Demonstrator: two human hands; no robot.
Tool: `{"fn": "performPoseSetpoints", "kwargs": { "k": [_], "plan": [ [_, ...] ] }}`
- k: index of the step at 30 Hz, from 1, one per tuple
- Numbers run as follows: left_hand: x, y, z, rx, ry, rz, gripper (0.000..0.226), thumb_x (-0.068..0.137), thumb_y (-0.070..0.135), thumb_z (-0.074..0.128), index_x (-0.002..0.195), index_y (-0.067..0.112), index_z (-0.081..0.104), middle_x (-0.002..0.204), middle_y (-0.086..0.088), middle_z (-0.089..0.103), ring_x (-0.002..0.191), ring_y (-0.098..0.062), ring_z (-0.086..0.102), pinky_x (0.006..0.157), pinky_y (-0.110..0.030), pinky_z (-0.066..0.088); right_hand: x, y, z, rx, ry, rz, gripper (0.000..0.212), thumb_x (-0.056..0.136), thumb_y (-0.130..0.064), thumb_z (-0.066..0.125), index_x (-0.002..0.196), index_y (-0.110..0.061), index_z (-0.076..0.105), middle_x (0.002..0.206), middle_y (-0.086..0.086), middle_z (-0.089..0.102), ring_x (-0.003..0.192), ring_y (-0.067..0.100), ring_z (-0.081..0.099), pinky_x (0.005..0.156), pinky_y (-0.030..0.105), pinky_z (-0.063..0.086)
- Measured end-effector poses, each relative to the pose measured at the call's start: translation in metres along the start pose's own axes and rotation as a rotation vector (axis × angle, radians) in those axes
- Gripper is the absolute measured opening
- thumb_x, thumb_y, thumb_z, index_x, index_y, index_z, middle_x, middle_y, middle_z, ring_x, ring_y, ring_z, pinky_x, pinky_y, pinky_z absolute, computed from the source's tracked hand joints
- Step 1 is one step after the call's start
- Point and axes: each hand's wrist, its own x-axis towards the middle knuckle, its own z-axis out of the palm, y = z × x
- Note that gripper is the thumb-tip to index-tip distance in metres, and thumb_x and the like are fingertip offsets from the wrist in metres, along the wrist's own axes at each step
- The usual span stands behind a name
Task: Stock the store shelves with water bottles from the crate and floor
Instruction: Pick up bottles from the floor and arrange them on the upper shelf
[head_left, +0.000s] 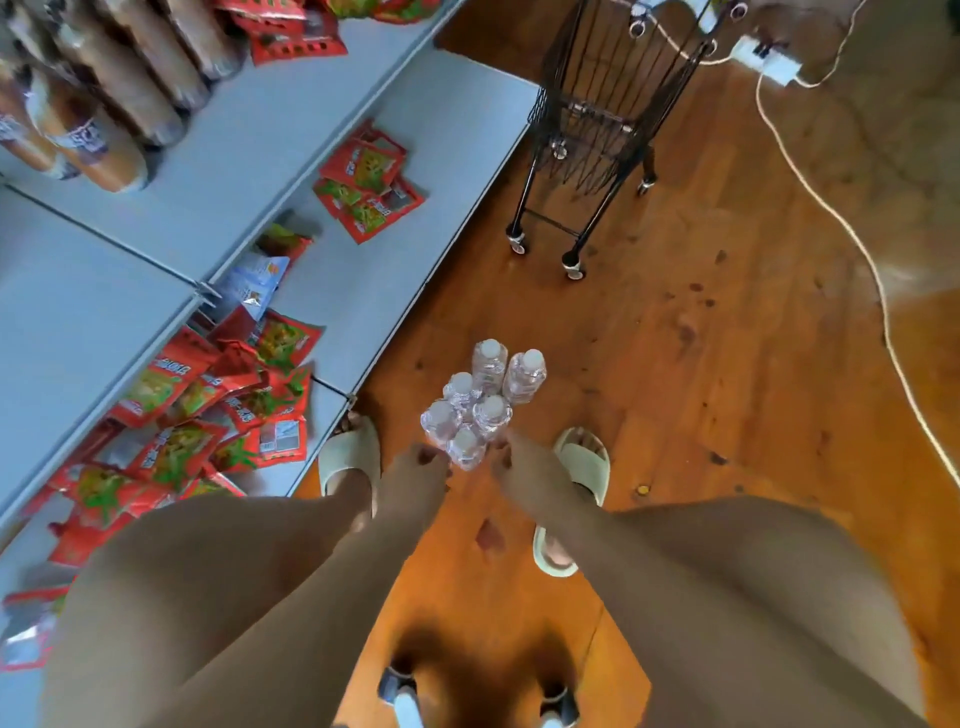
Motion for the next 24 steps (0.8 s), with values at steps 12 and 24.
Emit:
{"fn": "performPoseSetpoints", "kwargs": {
  "k": [12, 24],
  "plan": [
    [0.064, -0.041, 0.02, 0.0, 0.061, -0.156, 0.019, 0.094, 0.006, 0.049, 0.091, 0.013, 0.066, 0.089, -0.007, 0.069, 0.081, -0.027, 0.065, 0.064, -0.03, 0.042, 0.098, 0.014, 0.077, -0.583, -0.139, -0.081, 0.039, 0.102, -0.018, 0.052, 0.138, -0.009, 0.043, 0.134, 0.013, 0.054, 0.114, 0.034, 0.062, 0.085, 0.042, 0.051],
    [0.036, -0.034, -0.006, 0.194, -0.034, -0.047, 0.026, 0.089, 0.0, 0.055, 0.109, 0.016, 0.062, 0.103, -0.004, 0.066, 0.08, -0.021, 0.058, 0.062, -0.029, 0.046, 0.039, -0.009, 0.012, -0.179, -0.045, -0.149, 0.023, 0.086, -0.039, 0.063, 0.092, -0.019, 0.071, 0.086, 0.005, 0.068, 0.085, 0.023, 0.062, 0.072, 0.033, 0.045]
  ]
}}
